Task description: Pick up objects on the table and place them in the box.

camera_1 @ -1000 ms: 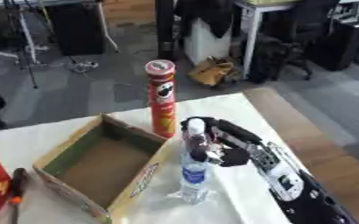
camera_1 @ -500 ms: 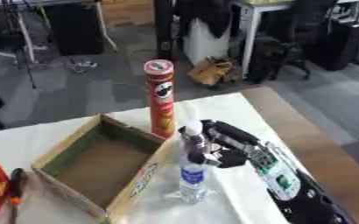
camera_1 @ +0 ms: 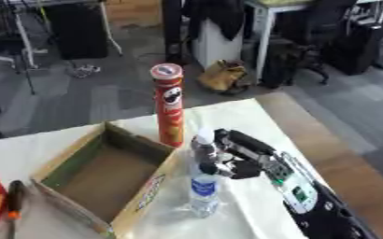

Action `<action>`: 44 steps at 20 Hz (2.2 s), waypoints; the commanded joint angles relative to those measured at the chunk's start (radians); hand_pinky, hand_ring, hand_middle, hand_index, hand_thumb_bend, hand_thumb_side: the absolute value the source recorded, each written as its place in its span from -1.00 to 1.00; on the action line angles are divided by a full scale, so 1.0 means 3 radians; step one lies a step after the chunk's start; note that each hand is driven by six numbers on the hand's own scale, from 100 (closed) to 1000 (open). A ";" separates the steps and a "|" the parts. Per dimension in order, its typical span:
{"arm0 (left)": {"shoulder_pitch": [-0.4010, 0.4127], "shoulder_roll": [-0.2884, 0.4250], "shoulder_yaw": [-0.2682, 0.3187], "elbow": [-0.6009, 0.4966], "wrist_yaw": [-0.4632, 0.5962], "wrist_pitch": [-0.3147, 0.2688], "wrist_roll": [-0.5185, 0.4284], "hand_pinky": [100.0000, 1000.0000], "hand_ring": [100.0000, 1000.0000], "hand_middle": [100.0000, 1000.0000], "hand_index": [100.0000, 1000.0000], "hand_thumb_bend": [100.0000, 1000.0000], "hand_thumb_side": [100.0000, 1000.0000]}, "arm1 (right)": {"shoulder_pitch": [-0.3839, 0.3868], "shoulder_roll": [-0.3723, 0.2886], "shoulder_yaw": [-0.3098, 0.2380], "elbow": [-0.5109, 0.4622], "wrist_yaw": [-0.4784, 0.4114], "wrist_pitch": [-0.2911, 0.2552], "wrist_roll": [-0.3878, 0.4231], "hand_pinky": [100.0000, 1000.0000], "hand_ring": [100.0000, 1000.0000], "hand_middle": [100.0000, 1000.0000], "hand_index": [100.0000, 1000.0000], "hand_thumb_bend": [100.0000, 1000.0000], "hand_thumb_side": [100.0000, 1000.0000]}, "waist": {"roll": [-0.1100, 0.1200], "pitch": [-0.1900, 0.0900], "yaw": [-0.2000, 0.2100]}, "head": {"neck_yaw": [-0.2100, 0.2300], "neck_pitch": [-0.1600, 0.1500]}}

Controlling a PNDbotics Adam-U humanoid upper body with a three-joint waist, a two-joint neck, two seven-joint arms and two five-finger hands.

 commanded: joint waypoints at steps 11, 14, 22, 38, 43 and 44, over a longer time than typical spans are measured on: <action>-0.0021 0.0038 0.0051 -0.0049 0.0010 0.0014 0.0013 1.00 0.93 0.72 0.68 -1.00 0.99 | -0.0057 -0.0057 -0.0041 -0.0005 -0.0131 0.0018 -0.0054 -0.52 -0.05 -0.36 0.15 0.12 0.82 | 0.0000 -0.0043 0.0013 | -0.0047 -0.0025; -0.0020 0.0036 0.0052 -0.0049 0.0013 0.0016 0.0013 1.00 0.93 0.72 0.68 -1.00 0.99 | -0.0061 -0.0059 -0.0049 -0.0002 -0.0163 0.0027 -0.0080 -0.55 -0.07 -0.38 0.13 0.12 0.78 | 0.0002 -0.0038 0.0017 | -0.0054 -0.0026; -0.0021 0.0031 0.0057 -0.0049 0.0018 0.0013 0.0009 1.00 0.93 0.72 0.67 -1.00 0.98 | -0.0066 -0.0059 -0.0044 0.0012 -0.0212 0.0040 -0.0134 -0.83 -0.23 -0.52 0.03 0.10 0.54 | 0.0002 -0.0027 0.0031 | -0.0076 -0.0034; -0.0029 0.0027 0.0059 -0.0049 0.0024 0.0014 0.0000 1.00 0.93 0.72 0.66 -1.00 0.95 | -0.0073 -0.0078 -0.0043 0.0005 -0.0348 0.0058 -0.0080 -1.00 -0.37 -0.65 -0.06 -0.12 0.42 | -0.0002 -0.0009 0.0044 | -0.0101 -0.0047; -0.0026 0.0030 0.0061 -0.0049 0.0021 0.0017 0.0002 1.00 0.93 0.72 0.66 -1.00 0.95 | -0.0081 -0.0087 -0.0051 -0.0051 -0.0496 0.0136 -0.0043 -1.00 -0.37 -0.66 -0.06 -0.12 0.43 | -0.0001 -0.0014 0.0037 | -0.0103 -0.0052; -0.0025 0.0031 0.0061 -0.0049 0.0020 0.0018 0.0001 1.00 0.93 0.72 0.66 -1.00 0.95 | -0.0082 -0.0092 -0.0052 -0.0071 -0.0530 0.0156 -0.0031 -1.00 -0.37 -0.66 -0.06 -0.12 0.43 | -0.0001 -0.0015 0.0036 | -0.0103 -0.0052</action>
